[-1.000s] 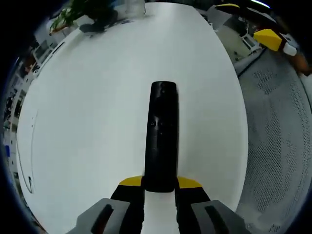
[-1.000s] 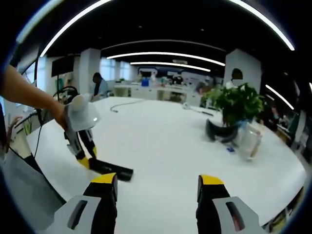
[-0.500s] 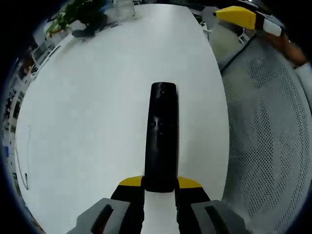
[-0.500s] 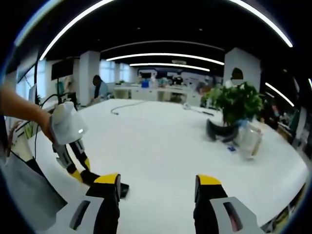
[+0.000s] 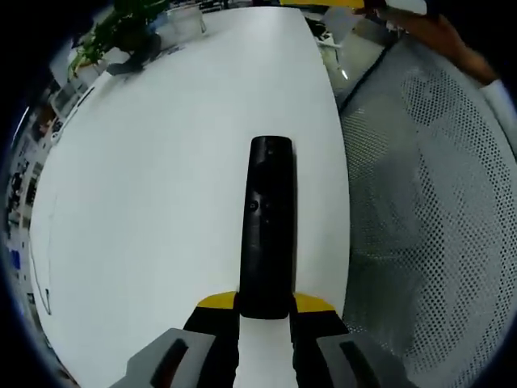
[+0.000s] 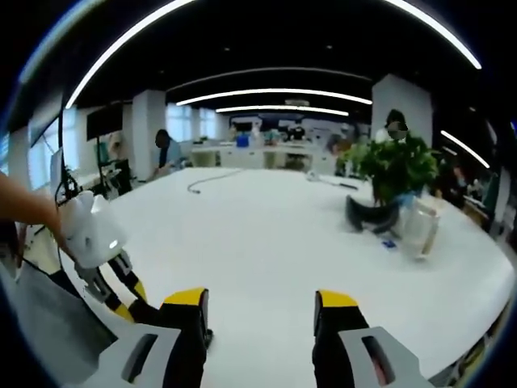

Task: Press the specified remote control buttons in sequence, fully releasing each button before pressing the next.

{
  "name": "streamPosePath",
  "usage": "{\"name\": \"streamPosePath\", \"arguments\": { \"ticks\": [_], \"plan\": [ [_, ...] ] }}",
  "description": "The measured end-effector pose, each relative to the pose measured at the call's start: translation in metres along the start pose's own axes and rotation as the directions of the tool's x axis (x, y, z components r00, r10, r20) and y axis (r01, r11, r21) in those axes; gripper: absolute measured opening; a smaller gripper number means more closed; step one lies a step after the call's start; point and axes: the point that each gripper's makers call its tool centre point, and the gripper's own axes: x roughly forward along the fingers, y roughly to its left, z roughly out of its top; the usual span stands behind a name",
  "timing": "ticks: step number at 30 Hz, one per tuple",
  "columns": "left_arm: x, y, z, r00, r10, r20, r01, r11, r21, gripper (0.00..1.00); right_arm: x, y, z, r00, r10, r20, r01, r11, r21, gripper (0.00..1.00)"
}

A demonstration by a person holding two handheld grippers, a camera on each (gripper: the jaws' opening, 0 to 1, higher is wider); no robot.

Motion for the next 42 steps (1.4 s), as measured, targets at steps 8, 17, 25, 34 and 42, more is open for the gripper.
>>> {"name": "streamPosePath", "arguments": {
  "ticks": [8, 17, 25, 34, 42],
  "plan": [
    [-0.001, -0.016, 0.002, 0.999, 0.025, 0.045, -0.022, 0.998, -0.052, 0.22, 0.003, 0.003, -0.003, 0.999, 0.032, -0.035, -0.031, 0.999, 0.038, 0.44],
    [-0.001, -0.026, 0.003, 0.996, 0.036, 0.083, -0.029, 0.997, -0.073, 0.23, 0.015, 0.016, 0.012, 0.992, 0.12, -0.042, -0.111, 0.979, 0.17, 0.33],
    [-0.004, -0.026, 0.003, 0.978, 0.051, 0.203, -0.031, 0.994, -0.101, 0.24, 0.04, 0.02, -0.016, 0.973, 0.145, -0.18, -0.104, 0.969, 0.223, 0.07],
    [-0.005, -0.026, 0.005, 0.911, 0.113, 0.397, -0.04, 0.981, -0.188, 0.24, 0.05, 0.03, -0.046, 0.94, 0.182, -0.289, -0.121, 0.968, 0.218, 0.0],
    [-0.003, -0.032, 0.013, 0.901, 0.102, 0.422, -0.053, 0.991, -0.125, 0.24, 0.043, 0.057, -0.086, 0.812, 0.328, -0.483, -0.167, 0.923, 0.346, 0.0]
  ]
}}
